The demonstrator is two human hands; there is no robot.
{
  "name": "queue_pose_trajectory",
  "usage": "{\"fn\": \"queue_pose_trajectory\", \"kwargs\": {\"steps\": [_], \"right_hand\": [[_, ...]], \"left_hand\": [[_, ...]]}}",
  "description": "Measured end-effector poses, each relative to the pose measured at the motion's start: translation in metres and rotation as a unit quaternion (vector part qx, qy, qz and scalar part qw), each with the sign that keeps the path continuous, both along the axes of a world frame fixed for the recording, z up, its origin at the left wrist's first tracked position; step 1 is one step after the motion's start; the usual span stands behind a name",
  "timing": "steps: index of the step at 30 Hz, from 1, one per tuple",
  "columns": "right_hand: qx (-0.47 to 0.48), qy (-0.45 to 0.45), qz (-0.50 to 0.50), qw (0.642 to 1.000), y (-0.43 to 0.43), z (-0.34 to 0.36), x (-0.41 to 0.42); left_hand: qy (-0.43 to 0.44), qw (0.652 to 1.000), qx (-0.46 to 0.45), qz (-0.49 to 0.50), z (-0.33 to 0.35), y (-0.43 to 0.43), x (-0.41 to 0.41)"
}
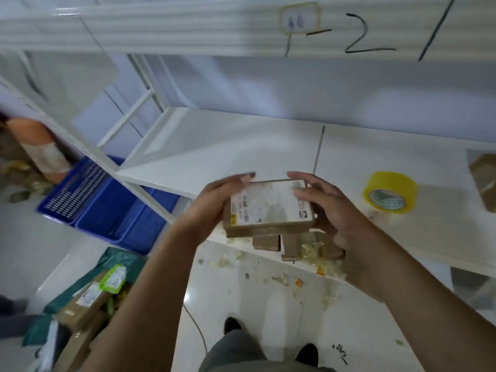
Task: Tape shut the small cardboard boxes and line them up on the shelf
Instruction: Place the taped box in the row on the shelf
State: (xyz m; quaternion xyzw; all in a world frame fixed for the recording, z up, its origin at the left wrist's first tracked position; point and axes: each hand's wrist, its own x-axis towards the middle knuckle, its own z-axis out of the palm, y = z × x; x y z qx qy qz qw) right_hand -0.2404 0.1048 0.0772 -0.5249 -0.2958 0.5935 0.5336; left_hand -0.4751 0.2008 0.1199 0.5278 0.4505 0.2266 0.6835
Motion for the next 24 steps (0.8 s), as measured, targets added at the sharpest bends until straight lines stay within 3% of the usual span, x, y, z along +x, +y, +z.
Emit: {"fn": "queue_pose_trajectory", "kwargs": {"steps": [5,8,13,20,24], "right_hand": [[0.003,0.104,-0.116,0.988,0.024,-0.005,-0.051],[-0.001,0.105,-0.150,0.983,0.036,-0.012,-0.101],[-0.032,0.048,-0.136,0.989,0.053,-0.024,-0.185],[-0.011,0.015,-0.173,0.985,0.122,-0.025,-0.256],[-0.010,0.009,-0.192,0.981,0.162,-0.026,-0.283]], "left_hand": [[-0.139,0.972,-0.108,0.157,-0.015,0.006,-0.025],[-0.152,0.977,-0.073,0.129,-0.043,0.000,-0.035],[-0.101,0.958,-0.033,0.265,-0.053,0.037,-0.084],[-0.081,0.988,0.045,0.126,-0.059,0.100,-0.163],[-0.083,0.986,0.057,0.132,-0.070,0.126,-0.196]]}}
